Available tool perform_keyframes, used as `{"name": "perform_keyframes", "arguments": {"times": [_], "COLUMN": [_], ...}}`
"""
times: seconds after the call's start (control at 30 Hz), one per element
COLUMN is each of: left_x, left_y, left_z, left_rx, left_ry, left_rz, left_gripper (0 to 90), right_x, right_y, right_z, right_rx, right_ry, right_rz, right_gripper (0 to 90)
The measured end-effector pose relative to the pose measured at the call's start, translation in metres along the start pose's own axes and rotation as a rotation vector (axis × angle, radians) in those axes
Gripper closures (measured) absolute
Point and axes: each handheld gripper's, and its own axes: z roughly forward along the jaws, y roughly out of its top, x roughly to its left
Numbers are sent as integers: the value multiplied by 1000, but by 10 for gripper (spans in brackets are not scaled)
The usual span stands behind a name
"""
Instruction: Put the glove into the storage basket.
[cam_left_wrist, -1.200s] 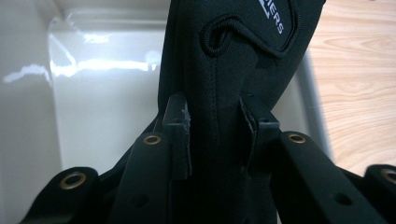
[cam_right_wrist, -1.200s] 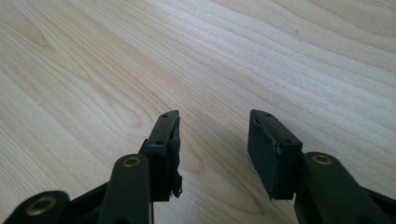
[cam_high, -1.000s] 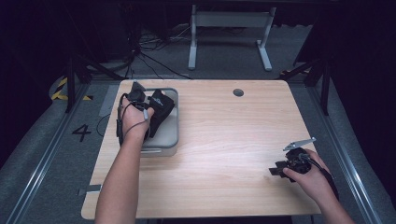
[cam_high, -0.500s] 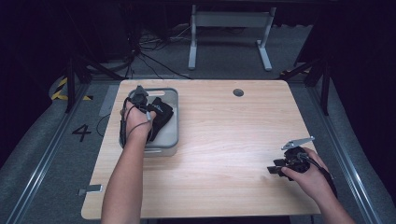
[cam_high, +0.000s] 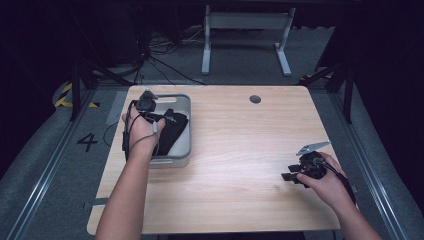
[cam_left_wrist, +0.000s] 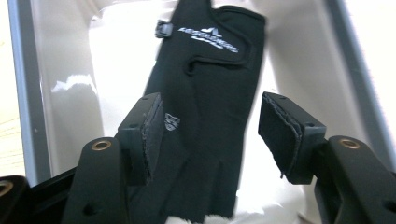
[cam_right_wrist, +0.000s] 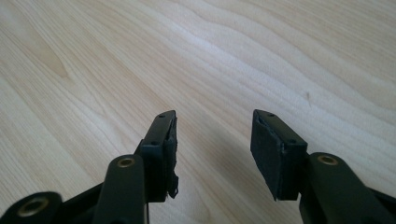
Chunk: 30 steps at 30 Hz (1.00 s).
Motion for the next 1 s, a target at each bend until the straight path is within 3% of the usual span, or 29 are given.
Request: {"name": "perform_keyframes", "arguments": {"times": [0.23, 0.4, 0.53, 0.77, 1.0], "left_x": [-18, -36, -48, -68, -78], "left_y": [-13, -27, -39, -68, -94], "left_z": [-33, -53, -65, -75, -72], "left_rx": [-60, -72, -79, -71, -59], "left_ry": [-80, -125, -190, -282, -359], "left_rz": [66, 153, 222, 357, 424], "left_gripper": [457, 452, 435, 422, 400], "right_x": [-2, -4, -6, -8, -10], "right_y": [10, 12, 13, 11, 7], "right_z": [1, 2, 1, -1, -2], "right_rx": [-10, -7, -13, -14, -15], "right_ry": [6, 8, 5, 4, 2], "right_rz": [-9, -12, -6, -3, 1], "right_gripper": [518, 518, 518, 516, 513]}}
